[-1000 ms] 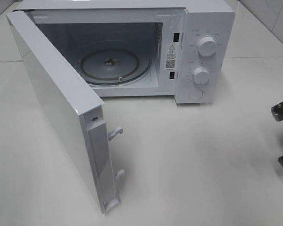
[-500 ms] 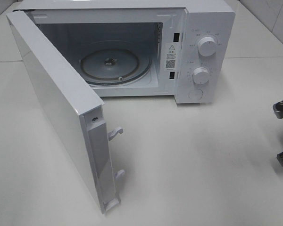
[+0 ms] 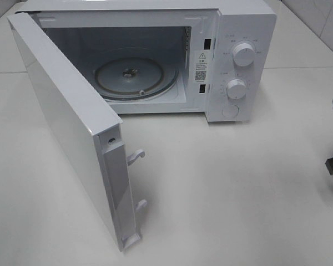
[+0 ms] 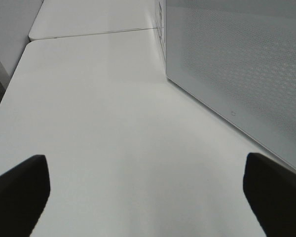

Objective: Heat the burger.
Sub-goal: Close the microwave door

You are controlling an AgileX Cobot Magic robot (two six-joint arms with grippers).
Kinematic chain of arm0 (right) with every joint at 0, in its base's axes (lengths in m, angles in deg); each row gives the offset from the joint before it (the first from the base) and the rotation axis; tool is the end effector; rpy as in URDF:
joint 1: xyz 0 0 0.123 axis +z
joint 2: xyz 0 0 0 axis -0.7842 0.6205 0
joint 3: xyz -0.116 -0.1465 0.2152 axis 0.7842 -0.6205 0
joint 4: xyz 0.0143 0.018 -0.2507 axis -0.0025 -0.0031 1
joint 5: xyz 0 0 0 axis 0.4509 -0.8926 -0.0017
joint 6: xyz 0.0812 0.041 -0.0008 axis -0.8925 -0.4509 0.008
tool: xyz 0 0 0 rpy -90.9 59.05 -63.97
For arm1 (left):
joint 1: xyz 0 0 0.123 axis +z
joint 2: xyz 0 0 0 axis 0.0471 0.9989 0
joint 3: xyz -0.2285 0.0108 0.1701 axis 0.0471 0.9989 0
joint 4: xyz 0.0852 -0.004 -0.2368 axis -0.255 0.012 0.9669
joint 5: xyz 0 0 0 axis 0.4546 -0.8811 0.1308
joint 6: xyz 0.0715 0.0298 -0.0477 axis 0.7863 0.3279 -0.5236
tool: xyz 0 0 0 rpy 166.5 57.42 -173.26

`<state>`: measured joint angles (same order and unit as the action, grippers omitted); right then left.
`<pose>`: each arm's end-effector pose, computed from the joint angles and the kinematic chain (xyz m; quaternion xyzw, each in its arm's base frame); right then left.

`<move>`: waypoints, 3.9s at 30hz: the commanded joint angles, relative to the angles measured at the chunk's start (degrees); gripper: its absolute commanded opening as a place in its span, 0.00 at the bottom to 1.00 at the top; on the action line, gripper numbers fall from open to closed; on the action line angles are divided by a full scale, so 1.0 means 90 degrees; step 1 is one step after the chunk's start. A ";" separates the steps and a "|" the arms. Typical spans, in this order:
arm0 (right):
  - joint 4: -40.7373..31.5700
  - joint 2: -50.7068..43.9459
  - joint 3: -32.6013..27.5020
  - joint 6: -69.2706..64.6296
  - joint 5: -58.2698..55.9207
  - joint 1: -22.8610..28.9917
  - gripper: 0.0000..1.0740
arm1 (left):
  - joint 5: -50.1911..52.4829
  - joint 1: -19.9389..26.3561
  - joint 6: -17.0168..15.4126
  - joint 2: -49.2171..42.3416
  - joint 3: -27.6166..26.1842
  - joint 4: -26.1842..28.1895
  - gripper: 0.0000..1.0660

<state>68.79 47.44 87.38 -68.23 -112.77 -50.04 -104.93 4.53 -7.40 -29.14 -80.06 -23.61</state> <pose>0.2452 -0.0183 0.1481 -0.0225 0.9708 -0.1411 0.1927 -0.0051 -0.0100 0.2798 0.0615 0.8422 -0.0082 0.5355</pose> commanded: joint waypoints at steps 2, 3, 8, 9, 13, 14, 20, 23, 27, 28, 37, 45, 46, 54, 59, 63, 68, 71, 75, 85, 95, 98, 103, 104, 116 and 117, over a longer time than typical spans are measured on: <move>-0.2037 -0.0719 0.0038 0.1910 -0.0344 -0.0032 0.70 | 0.0032 0.0013 -0.0019 -0.0121 0.0019 0.0013 0.95; -0.2037 -0.0719 0.0038 0.1910 -0.0344 -0.0032 0.70 | 0.0032 0.0013 -0.0019 -0.0121 0.0019 0.0013 0.95; -0.3648 -0.1439 0.0204 0.3126 -0.0738 -0.0032 0.72 | 0.0032 0.0013 -0.0019 -0.0121 0.0019 0.0013 0.95; -0.3941 -0.1566 0.0248 0.3374 -0.0879 -0.0032 0.72 | 0.0032 0.0013 -0.0019 -0.0121 0.0019 0.0013 0.95; -0.4660 -0.2012 0.0350 0.4132 -0.1362 -0.0032 0.72 | 0.0032 0.0013 -0.0019 -0.0121 0.0019 0.0013 0.95; -0.4724 -0.2145 0.0350 0.4132 -0.1445 -0.0032 0.72 | 0.0032 0.0013 -0.0019 -0.0121 0.0019 0.0013 0.95; -0.4673 -0.3285 0.0350 0.4011 -0.2101 -0.0032 0.71 | 0.0032 0.0013 -0.0019 -0.0121 0.0019 0.0013 0.95; -0.4399 -0.4036 0.0350 0.3591 -0.2387 -0.0032 0.71 | 0.0032 0.0013 -0.0019 -0.0121 0.0019 0.0013 0.95; -0.3966 -0.4692 0.0280 0.3330 -0.2718 -0.0032 0.71 | 0.0032 0.0013 -0.0019 -0.0121 0.0019 0.0013 0.95; -0.3807 -0.5099 0.0172 0.3272 -0.2973 -0.0032 0.71 | 0.0032 0.0013 -0.0019 -0.0121 0.0019 0.0013 0.95; -0.4138 -0.6996 -0.0204 0.3648 -0.3661 -0.0032 0.71 | 0.0032 0.0013 -0.0019 -0.0121 0.0019 0.0013 0.95; -0.4221 -0.8302 -0.0624 0.3909 -0.3565 -0.0019 0.71 | 0.0032 0.0013 -0.0019 -0.0121 0.0019 0.0013 0.95; -0.4221 -0.8302 -0.0624 0.3909 -0.3565 -0.0019 0.71 | 0.0032 0.0013 -0.0019 -0.0121 0.0019 0.0013 0.95; -0.4558 -0.8894 -0.0643 0.4405 -0.3514 -0.0006 0.71 | 0.0032 0.0013 -0.0019 -0.0121 0.0019 0.0013 0.95; -0.4686 -0.9441 -0.0643 0.4615 -0.3521 -0.0006 0.77 | 0.0032 0.0013 -0.0019 -0.0121 0.0019 0.0013 0.95; -0.4666 -0.9772 -0.0643 0.4590 -0.3521 -0.0006 0.83 | 0.0032 0.0013 -0.0019 -0.0121 0.0019 0.0013 0.95; -0.4647 -1.0059 -0.0643 0.4571 -0.3521 -0.0006 0.91 | 0.0032 0.0013 -0.0019 -0.0121 0.0019 0.0013 0.95; -0.4647 -1.0052 -0.0643 0.4571 -0.3521 -0.0006 0.93 | 0.0032 0.0013 -0.0019 -0.0121 0.0019 0.0025 0.95; -0.4647 -1.0052 -0.0643 0.4571 -0.3521 -0.0006 0.92 | 0.0032 0.0013 -0.0019 -0.0121 0.0019 0.0013 0.95; -0.4679 -1.0052 -0.0643 0.4641 -0.3521 -0.0006 0.79 | 0.0032 0.0013 -0.0019 -0.0121 0.0019 0.0013 0.95; -0.4679 -1.0052 -0.0643 0.4635 -0.3521 -0.0006 0.50 | 0.0032 0.0013 -0.0019 -0.0121 0.0019 0.0013 0.95; -0.4679 -1.0052 -0.0643 0.4622 -0.3514 -0.0006 0.48 | 0.0032 0.0013 -0.0019 -0.0121 0.0019 0.0013 0.95; -0.4641 -1.0052 -0.0643 0.4571 -0.3514 -0.0006 0.48 | 0.0032 0.0013 -0.0019 -0.0121 0.0019 0.0013 0.95; -0.4641 -1.0052 -0.0643 0.4571 -0.3514 -0.0006 0.48 | 0.0032 0.0013 -0.0019 -0.0121 0.0019 0.0013 0.95; -0.4641 -1.0052 -0.0643 0.4571 -0.3514 -0.0006 0.48 | 0.0032 0.0013 -0.0019 -0.0121 0.0019 0.0013 0.95; -0.4641 -1.0052 -0.0643 0.4571 -0.3514 -0.0006 0.48 | 0.0032 0.0013 -0.0019 -0.0121 0.0019 0.0013 0.95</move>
<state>26.96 -41.42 81.59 -26.98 -144.74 -50.04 -104.93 4.53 -7.40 -29.14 -80.06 -23.61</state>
